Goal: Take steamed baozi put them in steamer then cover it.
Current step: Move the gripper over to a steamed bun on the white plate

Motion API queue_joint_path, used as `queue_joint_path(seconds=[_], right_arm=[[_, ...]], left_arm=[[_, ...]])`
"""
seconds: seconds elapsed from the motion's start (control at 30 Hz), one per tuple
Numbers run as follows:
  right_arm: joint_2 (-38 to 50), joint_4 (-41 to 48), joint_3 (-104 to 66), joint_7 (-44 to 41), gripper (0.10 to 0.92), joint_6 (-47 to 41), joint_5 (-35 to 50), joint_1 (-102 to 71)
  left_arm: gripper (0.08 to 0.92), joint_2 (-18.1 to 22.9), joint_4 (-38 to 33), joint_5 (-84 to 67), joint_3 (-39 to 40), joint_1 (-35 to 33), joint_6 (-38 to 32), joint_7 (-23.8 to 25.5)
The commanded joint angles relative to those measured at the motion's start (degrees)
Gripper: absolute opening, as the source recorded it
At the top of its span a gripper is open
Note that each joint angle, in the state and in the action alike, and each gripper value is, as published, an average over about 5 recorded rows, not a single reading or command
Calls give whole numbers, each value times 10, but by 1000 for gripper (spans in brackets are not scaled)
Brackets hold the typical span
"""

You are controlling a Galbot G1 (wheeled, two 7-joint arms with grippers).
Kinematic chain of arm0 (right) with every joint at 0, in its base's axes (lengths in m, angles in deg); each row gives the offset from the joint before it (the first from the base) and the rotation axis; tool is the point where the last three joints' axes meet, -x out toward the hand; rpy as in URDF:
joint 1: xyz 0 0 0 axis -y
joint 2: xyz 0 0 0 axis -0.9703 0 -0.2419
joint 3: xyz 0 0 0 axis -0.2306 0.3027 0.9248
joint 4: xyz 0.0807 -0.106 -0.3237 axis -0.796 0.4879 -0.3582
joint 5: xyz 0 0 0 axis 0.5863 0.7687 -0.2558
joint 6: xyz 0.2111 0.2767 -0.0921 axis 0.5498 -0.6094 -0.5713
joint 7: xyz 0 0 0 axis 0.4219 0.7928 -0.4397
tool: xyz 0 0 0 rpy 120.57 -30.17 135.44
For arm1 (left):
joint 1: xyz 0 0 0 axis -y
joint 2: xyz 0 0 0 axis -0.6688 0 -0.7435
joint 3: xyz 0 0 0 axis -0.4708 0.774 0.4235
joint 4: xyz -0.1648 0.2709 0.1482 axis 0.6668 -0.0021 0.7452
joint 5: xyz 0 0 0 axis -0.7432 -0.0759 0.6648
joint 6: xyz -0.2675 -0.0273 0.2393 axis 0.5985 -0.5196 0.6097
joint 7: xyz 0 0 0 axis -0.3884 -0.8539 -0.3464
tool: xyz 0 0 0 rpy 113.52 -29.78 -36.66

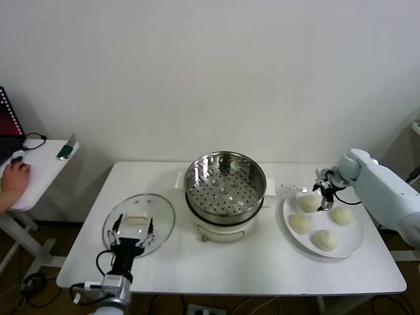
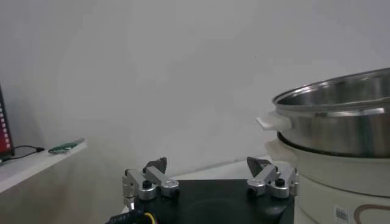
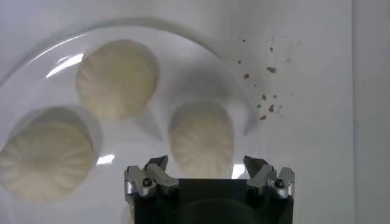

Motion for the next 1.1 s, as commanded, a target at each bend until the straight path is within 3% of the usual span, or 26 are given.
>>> queue_joint_path(seconds=[0.03, 0.4, 0.77, 1.1], right_arm=[[-31, 49, 22, -5, 823, 8, -8, 19], [-53, 78, 14, -11, 821, 24, -28, 17], [-58, 89, 5, -16, 731, 39, -35, 15], [-50, 78, 12, -25, 713, 73, -32, 39]], left_arm=[[823, -5, -1, -1, -1, 0, 1, -1], [823, -8, 3, -2, -2, 2, 2, -2], [823, -8, 7, -2, -2, 4, 4, -5], [823, -10, 1, -1, -1, -5, 11, -5]])
